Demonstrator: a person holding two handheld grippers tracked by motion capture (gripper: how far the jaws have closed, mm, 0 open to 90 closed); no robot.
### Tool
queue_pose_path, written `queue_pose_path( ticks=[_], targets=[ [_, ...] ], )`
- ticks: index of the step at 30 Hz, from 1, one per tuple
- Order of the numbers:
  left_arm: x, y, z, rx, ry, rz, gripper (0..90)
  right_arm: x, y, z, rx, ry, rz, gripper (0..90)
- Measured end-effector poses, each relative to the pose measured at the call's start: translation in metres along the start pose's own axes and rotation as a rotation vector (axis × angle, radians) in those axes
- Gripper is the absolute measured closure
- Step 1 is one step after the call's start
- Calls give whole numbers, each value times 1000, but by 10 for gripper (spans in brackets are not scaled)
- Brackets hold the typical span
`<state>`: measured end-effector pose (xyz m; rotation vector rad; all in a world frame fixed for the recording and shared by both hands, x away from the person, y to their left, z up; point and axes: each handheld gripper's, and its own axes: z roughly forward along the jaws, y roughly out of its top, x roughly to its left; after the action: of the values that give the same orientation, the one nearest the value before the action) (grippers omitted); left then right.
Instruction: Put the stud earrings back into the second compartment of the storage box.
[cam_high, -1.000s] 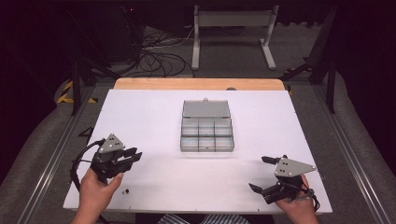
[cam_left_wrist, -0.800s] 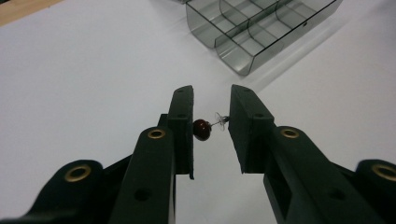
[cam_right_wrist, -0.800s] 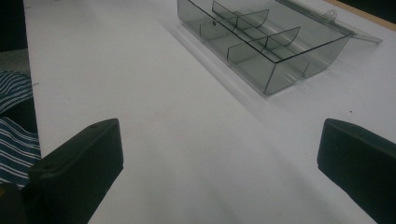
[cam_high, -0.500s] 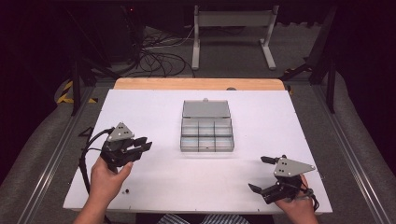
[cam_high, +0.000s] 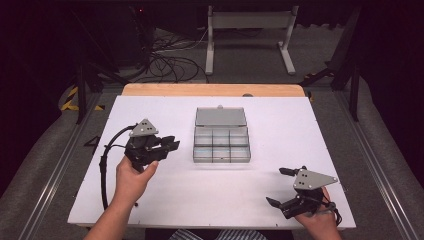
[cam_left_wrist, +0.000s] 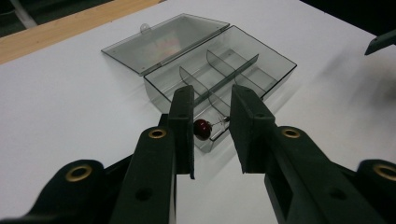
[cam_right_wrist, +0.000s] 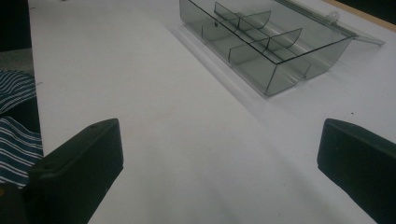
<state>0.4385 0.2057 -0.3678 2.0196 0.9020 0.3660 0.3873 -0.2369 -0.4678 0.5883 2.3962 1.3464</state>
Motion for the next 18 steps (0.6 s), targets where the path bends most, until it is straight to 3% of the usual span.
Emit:
queue_pose_path(
  ticks=[13, 18],
  targets=[
    [-7, 19, 37, -9, -10, 42, 714, 0, 0, 0, -2, 8, -3, 9],
    [-10, 24, 54, -8, -23, 35, 713, 0, 0, 0, -3, 12, -2, 9]
  ],
)
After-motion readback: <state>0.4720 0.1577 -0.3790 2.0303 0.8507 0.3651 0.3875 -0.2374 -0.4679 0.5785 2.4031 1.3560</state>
